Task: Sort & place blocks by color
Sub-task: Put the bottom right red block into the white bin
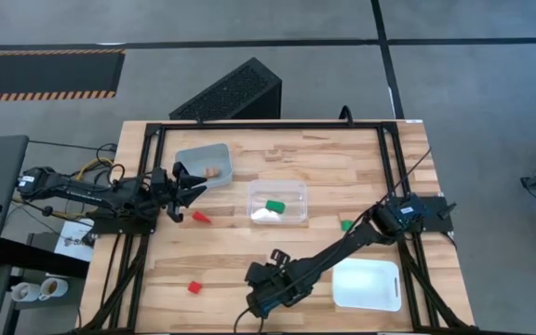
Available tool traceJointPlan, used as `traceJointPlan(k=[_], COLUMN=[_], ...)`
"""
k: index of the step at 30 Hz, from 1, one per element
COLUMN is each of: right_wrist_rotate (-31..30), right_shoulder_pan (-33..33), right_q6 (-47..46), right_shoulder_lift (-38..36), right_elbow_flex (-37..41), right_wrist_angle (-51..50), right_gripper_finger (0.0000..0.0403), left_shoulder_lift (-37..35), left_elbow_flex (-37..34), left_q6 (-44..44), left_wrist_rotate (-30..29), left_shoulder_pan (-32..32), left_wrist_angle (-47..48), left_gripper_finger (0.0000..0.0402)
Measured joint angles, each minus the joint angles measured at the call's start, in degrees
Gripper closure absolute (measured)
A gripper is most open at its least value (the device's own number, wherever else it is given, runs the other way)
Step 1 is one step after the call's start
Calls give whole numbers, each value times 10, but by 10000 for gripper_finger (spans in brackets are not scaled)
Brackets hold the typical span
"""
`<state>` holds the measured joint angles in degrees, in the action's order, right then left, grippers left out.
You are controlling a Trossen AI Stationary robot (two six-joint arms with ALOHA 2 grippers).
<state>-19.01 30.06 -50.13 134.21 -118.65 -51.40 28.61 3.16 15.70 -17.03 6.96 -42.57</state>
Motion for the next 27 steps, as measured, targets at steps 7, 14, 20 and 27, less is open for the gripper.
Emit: traceJointPlan(k=[7,14,20,27], right_wrist_rotate=[-11,-22,-28,-11], right_shoulder_pan=[3,3,9,11], right_q6=[-37,-117,-135,-174], right_shoulder_lift=[0,0,0,-2], right_elbow_flex=[10,56,80,147], right_wrist_angle=[-16,-16,14,89], right_gripper_finger=[154,73,52,61], left_shoulder_lift=[0,0,0,0], left_elbow_flex=[0,0,0,0], left_q6=[0,1,2,2], left_wrist_rotate=[1,0,-2,-2], left_shoulder_pan=[0,0,0,0], left_wrist_angle=[2,6,6,7], left_gripper_finger=[283,283,283,283])
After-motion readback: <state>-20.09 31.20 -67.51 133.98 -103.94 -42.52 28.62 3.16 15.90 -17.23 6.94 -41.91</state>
